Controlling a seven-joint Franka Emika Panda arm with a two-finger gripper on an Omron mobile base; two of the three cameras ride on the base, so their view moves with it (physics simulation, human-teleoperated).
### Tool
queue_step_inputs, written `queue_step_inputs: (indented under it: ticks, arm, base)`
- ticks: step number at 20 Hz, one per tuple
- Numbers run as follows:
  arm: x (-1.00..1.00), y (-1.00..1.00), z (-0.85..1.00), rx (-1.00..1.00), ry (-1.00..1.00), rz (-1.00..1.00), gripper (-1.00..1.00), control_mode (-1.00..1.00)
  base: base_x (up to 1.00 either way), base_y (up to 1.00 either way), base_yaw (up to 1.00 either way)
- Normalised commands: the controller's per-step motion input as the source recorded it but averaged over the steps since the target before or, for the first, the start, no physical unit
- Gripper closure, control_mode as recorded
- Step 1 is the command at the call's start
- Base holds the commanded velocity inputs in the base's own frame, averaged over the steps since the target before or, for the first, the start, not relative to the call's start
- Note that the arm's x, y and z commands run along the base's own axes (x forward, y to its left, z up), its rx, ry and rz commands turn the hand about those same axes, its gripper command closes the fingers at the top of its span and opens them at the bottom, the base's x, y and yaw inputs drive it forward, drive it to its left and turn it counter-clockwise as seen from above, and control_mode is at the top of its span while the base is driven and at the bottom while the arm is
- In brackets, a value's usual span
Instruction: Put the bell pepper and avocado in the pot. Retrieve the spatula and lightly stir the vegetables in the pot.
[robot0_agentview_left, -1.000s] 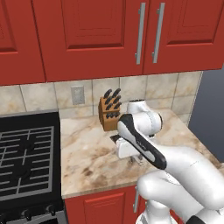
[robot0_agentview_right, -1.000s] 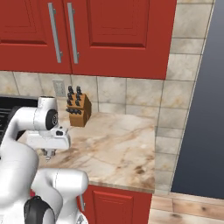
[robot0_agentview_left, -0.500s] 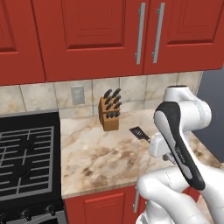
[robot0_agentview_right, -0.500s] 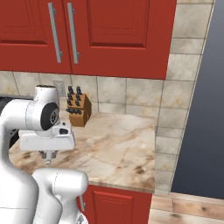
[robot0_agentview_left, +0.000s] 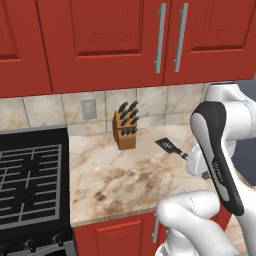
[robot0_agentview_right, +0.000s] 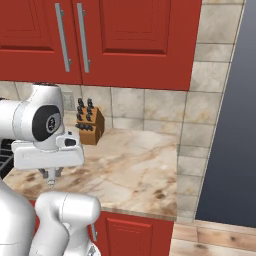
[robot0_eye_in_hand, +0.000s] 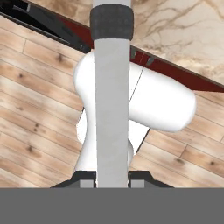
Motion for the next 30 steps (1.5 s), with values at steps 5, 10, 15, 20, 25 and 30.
queue_step_inputs:
  ticks: [5,10,15,20,25,30]
  arm:
    - [0.0,0.0,0.0,0.0,0.0,0.0,1.0,-1.0]
    - [0.0,0.0,0.0,0.0,0.0,0.0,1.0,-1.0]
    - [-0.01,0.01,0.0,0.0,0.0,0.0,1.0,1.0]
    - [0.0,0.0,0.0,0.0,0.0,0.0,1.0,1.0]
    - [0.0,0.0,0.0,0.0,0.0,0.0,1.0,1.0]
    - [0.0,0.0,0.0,0.0,0.0,0.0,1.0,1.0]
  base:
    - [0.0,0.0,0.0]
    - [0.0,0.0,0.0]
    - [-0.29,0.45,0.0]
    - [-0.17,0.99,-0.03]
    - [-0.02,1.0,-0.08]
    - [-0.47,0.65,-0.27]
